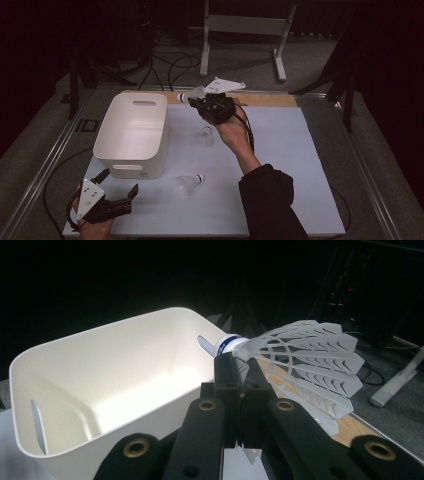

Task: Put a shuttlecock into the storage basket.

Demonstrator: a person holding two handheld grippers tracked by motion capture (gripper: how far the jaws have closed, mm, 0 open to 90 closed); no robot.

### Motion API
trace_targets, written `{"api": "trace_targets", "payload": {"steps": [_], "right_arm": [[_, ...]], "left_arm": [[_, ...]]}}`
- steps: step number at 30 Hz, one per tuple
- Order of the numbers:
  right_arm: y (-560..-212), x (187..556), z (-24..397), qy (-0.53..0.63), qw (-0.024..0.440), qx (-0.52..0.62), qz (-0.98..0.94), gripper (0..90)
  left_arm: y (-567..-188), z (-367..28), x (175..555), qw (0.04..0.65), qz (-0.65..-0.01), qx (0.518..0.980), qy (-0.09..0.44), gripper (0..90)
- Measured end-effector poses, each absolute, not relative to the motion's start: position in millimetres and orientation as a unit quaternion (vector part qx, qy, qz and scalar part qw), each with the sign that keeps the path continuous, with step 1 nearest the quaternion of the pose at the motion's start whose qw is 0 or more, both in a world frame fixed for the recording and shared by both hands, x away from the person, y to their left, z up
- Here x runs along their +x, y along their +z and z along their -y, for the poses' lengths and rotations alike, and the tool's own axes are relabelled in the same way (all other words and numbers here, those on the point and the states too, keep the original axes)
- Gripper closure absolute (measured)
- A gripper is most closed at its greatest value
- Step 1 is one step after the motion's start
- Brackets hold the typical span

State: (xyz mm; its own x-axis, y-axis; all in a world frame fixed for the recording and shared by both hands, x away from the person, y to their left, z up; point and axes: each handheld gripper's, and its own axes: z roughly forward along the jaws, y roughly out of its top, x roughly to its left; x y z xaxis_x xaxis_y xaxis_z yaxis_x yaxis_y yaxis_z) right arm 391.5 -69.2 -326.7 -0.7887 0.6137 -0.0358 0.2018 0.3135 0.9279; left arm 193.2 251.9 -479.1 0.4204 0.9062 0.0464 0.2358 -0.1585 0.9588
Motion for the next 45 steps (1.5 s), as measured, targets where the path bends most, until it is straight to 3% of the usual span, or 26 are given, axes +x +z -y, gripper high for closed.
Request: {"api": "trace_targets", "payload": {"steps": [45], "right_arm": [[-331.4, 382.6, 26.8, 0.536, 0.166, 0.221, -0.798, 89.2]], "left_arm": [[-479.1, -251.7, 193.0, 0.497, -0.417, 0.681, 0.338, 0.3]]}}
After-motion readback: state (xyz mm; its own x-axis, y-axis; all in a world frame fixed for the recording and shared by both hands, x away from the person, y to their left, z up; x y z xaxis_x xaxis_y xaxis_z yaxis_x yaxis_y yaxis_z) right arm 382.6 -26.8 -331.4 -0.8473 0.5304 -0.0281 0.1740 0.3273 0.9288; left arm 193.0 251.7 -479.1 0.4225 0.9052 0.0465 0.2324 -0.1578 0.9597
